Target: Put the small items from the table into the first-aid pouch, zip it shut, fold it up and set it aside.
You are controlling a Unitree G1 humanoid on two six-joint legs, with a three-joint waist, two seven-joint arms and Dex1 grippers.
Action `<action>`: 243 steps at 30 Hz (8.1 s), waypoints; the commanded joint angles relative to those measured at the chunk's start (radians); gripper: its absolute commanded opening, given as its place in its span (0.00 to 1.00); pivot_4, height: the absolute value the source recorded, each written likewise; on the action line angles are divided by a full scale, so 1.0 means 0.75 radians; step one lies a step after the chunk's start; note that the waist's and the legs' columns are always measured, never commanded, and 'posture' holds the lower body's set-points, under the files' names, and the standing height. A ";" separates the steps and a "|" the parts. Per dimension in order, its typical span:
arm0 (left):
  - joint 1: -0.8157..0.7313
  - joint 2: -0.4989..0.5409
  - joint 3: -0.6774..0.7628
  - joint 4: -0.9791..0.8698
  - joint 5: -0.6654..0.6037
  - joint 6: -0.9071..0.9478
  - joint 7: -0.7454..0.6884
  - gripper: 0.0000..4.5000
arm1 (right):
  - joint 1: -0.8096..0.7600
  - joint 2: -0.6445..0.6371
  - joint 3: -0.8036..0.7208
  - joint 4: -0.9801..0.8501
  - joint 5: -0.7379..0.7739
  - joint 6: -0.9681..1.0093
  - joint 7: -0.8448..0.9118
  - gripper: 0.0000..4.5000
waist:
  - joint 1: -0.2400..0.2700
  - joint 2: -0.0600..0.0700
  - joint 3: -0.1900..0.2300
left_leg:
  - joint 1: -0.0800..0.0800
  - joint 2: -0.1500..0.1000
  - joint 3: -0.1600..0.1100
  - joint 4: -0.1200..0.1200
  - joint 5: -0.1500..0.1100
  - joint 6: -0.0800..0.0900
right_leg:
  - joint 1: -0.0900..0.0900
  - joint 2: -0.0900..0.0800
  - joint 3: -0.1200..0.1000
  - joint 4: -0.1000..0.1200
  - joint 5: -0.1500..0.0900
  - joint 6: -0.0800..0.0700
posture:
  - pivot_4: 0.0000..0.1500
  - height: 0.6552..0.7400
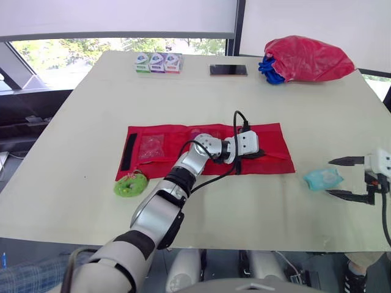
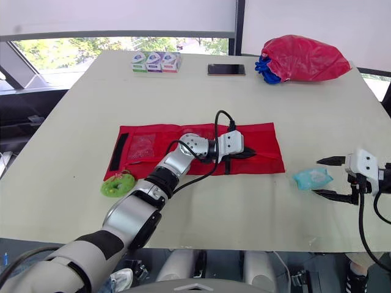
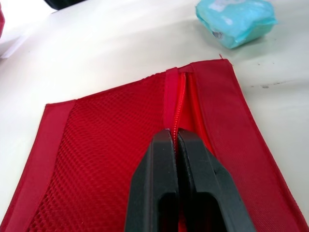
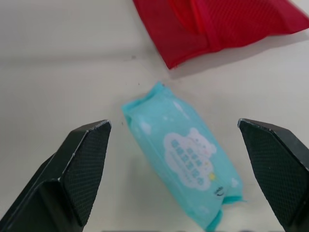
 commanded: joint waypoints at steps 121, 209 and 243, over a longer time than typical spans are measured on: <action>0.047 -0.210 -0.017 -0.123 -0.086 0.064 -0.066 0.00 | 0.523 0.878 -0.487 -1.533 0.502 1.911 -1.597 0.99 | 0.008 0.007 -0.005 | -0.014 0.000 -0.018 0.002 -0.001 0.001 | -0.005 0.000 -0.009 -0.001 -0.001 0.000 | 1.00 1.00; 0.330 0.215 0.955 -0.897 -1.210 2.599 0.722 1.00 | 0.576 0.225 -0.522 -1.673 0.956 1.050 -1.021 0.98 | 0.012 -0.001 -0.002 | -0.002 0.002 -0.008 -0.001 -0.001 0.001 | 0.001 0.000 0.002 0.000 -0.003 0.003 | 1.00 1.00; 0.219 0.201 0.873 -0.656 -1.198 2.360 0.693 0.02 | -0.214 0.569 0.890 -1.130 0.122 1.090 -0.864 1.00 | 0.008 -0.005 -0.001 | -0.005 -0.001 -0.015 -0.002 0.006 -0.012 | -0.002 -0.002 -0.004 0.000 -0.002 0.001 | 1.00 1.00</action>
